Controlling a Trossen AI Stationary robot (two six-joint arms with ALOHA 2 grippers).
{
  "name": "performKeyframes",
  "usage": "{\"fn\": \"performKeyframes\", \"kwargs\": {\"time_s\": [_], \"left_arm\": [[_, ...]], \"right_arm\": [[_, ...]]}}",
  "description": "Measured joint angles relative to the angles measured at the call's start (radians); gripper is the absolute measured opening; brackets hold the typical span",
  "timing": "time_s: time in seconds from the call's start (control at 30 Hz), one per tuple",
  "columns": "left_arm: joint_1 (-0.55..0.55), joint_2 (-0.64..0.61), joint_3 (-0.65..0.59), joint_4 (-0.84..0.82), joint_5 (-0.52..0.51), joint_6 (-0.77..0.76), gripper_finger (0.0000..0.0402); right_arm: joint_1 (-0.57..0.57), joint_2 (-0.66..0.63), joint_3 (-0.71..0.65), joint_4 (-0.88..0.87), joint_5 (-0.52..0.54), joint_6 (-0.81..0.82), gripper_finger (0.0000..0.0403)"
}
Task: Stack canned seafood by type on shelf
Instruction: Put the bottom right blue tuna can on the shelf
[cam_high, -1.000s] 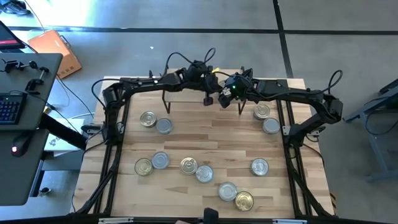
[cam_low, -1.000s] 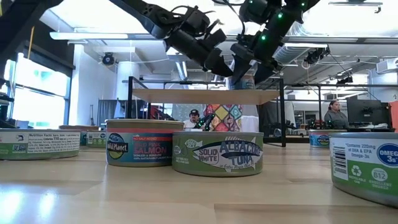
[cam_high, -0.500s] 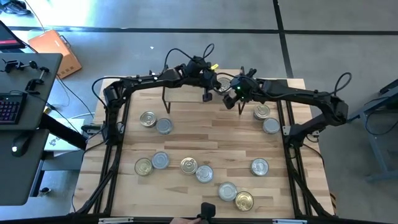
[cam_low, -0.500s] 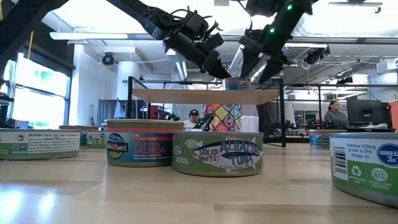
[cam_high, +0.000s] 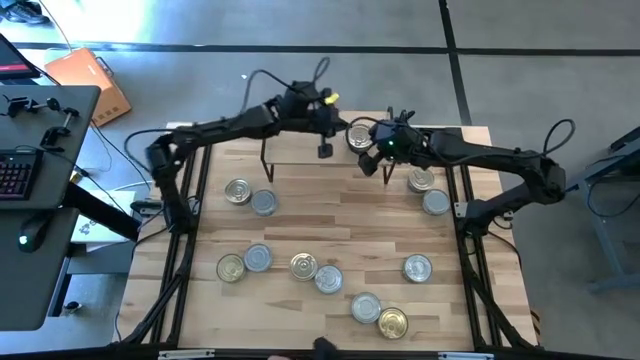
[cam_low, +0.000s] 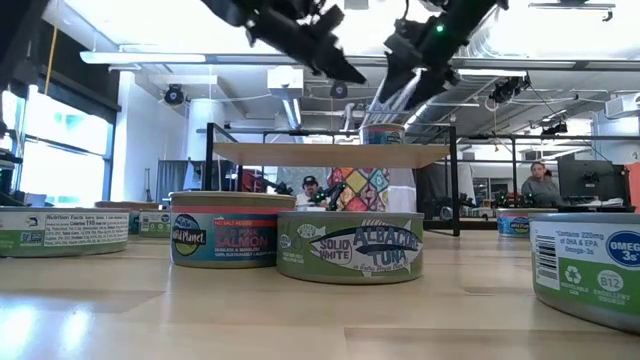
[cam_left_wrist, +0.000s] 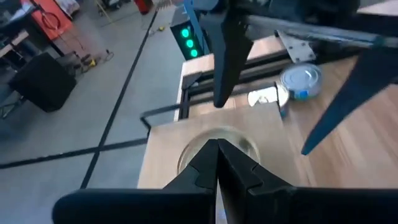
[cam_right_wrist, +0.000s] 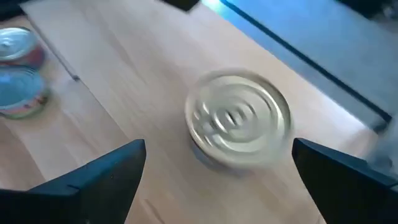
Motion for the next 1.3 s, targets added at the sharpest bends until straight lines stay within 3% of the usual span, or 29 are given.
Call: {"fn": "performKeyframes", "kwargs": {"time_s": [0.17, 0.27, 0.43, 0.63, 0.9, 1.3], "left_arm": [[0.012, -0.158, -0.037, -0.15, 0.0, 0.032, 0.0], [0.023, -0.258, -0.118, -0.179, -0.002, 0.026, 0.0], [0.026, -0.433, -0.287, -0.039, -0.069, 0.001, 0.0], [0.026, -0.573, -0.456, 0.03, -0.076, -0.058, 0.0], [0.025, -0.674, -0.623, 0.119, -0.077, -0.11, 0.0], [0.018, -0.719, -0.707, 0.172, -0.1, -0.128, 0.0]], "right_arm": [[-0.047, 0.063, 0.0, 0.096, -0.116, -0.049, 0.0341], [-0.083, 0.103, 0.0, 0.116, -0.118, -0.069, 0.0291], [-0.136, 0.139, 0.0, 0.165, -0.12, -0.064, 0.0212], [-0.181, 0.129, 0.0, 0.133, -0.126, 0.005, 0.015], [-0.22, 0.122, 0.0, 0.118, -0.121, 0.089, 0.0128], [-0.234, 0.117, 0.0, 0.186, -0.065, 0.084, 0.0128]]}}
